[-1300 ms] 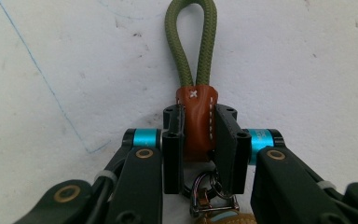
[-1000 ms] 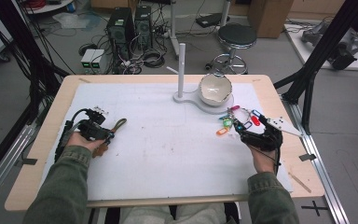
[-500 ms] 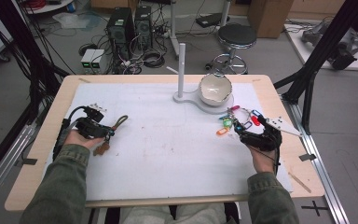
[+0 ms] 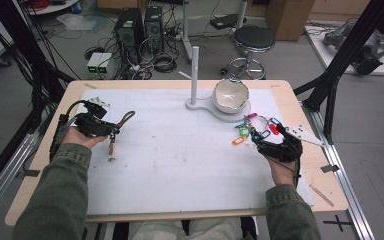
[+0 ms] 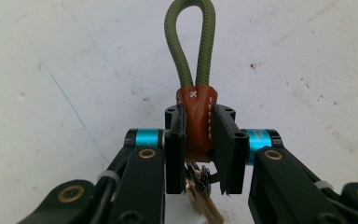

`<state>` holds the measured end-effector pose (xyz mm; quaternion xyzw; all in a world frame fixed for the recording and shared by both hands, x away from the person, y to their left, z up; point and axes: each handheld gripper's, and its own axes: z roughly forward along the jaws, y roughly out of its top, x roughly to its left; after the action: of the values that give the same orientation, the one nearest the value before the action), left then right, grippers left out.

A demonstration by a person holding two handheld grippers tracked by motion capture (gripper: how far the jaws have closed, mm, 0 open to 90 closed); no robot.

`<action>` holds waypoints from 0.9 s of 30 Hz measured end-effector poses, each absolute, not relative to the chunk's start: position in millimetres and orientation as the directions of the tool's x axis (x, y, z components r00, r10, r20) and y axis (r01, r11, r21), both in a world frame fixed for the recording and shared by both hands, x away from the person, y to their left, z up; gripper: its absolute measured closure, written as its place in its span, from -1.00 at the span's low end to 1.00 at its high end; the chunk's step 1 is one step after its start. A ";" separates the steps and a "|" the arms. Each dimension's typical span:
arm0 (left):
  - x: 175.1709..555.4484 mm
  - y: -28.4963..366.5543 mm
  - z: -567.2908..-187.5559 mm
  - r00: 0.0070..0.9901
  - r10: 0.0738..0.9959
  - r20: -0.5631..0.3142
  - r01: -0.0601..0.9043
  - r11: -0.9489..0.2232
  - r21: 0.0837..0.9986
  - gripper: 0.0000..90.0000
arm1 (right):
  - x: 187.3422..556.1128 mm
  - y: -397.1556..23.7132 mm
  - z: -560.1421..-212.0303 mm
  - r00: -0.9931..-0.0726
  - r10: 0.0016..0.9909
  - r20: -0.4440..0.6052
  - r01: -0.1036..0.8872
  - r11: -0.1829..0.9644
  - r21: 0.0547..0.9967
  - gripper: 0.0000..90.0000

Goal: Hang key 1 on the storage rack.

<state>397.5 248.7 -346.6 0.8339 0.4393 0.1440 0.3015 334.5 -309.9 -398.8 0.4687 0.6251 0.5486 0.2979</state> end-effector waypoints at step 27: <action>422.5 231.4 -292.3 0.603 0.798 -0.005 0.602 -0.451 0.658 0.67 | 334.1 -309.9 -398.7 -0.384 0.912 0.147 0.264 -0.044 0.964 -0.97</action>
<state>422.5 231.4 -292.3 0.8376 0.4179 0.1546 0.3159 334.1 -309.9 -398.7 0.4700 0.6252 0.5488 0.2951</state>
